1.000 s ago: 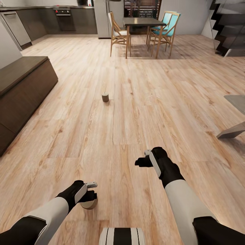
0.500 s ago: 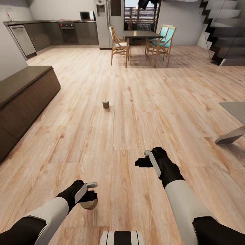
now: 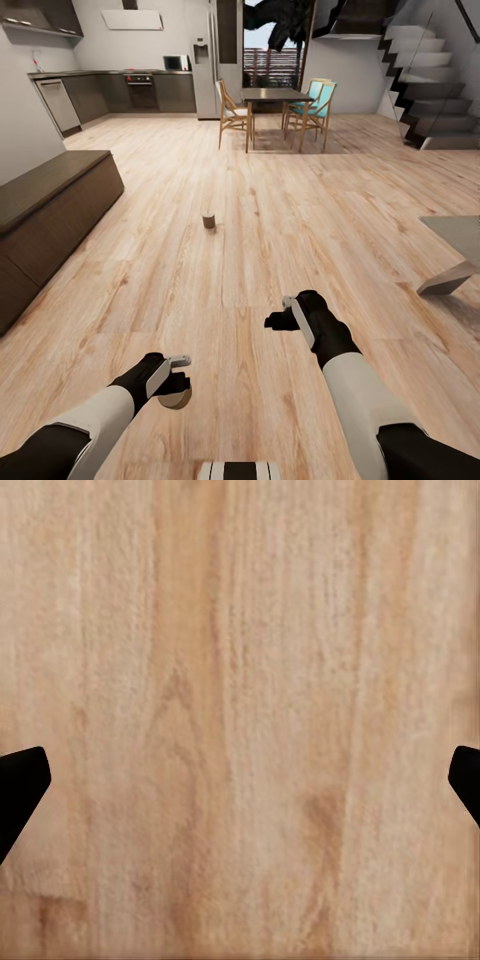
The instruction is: Place each of the two pumpkins and all three candles from the living room inside a cabinet in the living room (use any cabinet), then make sure every cabinet is closed, and position the cauldron so it is next to a table in the living room.
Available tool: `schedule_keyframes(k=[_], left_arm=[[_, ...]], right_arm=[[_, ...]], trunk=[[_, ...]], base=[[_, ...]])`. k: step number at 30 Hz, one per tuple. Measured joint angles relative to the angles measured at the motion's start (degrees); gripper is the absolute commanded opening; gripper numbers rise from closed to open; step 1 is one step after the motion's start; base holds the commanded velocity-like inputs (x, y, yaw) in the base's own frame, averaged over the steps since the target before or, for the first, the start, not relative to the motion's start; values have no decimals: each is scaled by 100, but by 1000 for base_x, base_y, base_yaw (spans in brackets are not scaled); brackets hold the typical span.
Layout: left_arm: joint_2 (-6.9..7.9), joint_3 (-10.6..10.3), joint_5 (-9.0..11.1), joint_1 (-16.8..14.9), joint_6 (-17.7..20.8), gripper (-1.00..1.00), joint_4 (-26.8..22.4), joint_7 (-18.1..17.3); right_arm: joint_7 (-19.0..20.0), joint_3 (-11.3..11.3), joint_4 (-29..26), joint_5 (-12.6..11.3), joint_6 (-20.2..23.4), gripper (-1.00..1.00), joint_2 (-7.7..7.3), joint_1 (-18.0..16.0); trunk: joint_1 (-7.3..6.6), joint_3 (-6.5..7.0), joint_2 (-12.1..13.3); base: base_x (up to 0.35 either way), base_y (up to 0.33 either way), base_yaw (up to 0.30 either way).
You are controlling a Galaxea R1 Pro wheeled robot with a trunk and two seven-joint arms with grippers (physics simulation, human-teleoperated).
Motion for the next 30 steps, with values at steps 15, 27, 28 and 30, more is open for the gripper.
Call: schedule_keyframes(k=[15,27,28,30], left_arm=[[173,315,2,0,-3,-100,-17,11],[270,340,10,0,-4,-100,-17,21],[274,336,-4,0,-3,-100,-17,22],[276,338,5,0,-3,-100,-16,21]], right_arm=[[-8,-9,93,-8,0,100,-9,-1],[-2,-4,102,1,0,100,-16,-2],[-2,-4,102,1,0,100,-17,-2],[-2,-4,102,1,0,100,-16,0]], trunk=[[-39,467,20],[-70,839,36],[-72,868,38],[-77,917,40]], base=[[0,0,23],[0,0,66],[0,0,26],[0,0,13]])
